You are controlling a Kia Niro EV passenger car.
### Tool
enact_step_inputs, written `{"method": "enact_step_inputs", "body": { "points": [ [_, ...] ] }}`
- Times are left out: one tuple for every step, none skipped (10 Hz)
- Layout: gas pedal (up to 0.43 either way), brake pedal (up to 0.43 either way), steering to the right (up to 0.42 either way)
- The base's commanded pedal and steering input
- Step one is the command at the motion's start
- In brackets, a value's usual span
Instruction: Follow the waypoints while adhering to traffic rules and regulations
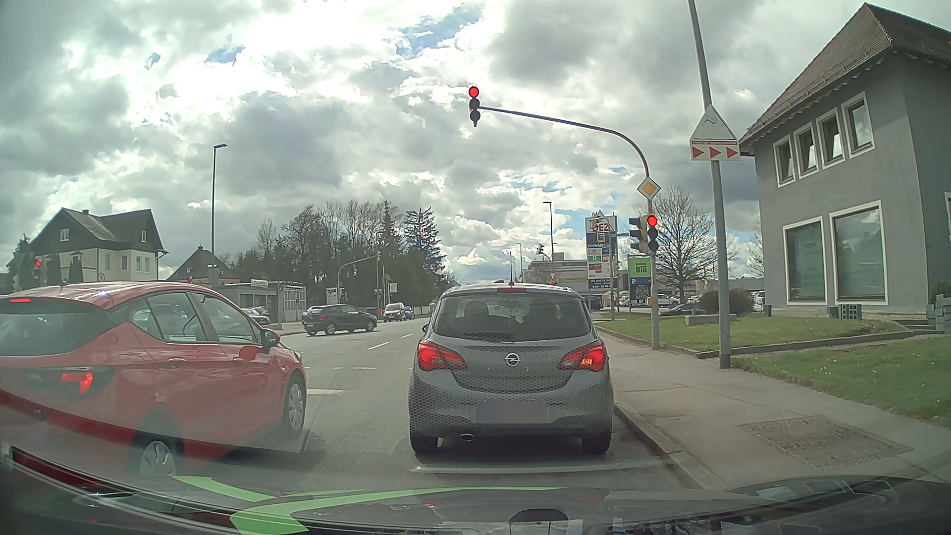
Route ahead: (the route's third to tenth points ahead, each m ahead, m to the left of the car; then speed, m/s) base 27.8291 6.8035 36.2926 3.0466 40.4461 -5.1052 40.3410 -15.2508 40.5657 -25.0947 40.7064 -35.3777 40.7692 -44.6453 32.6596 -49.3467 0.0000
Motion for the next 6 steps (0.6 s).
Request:
{"method": "enact_step_inputs", "body": {
  "points": [
    [0.0,0.317,-0.004],
    [0.0,0.317,-0.003],
    [0.0,0.317,-0.003],
    [0.0,0.317,-0.003],
    [0.0,0.317,-0.004],
    [0.0,0.317,-0.004]
  ]
}}
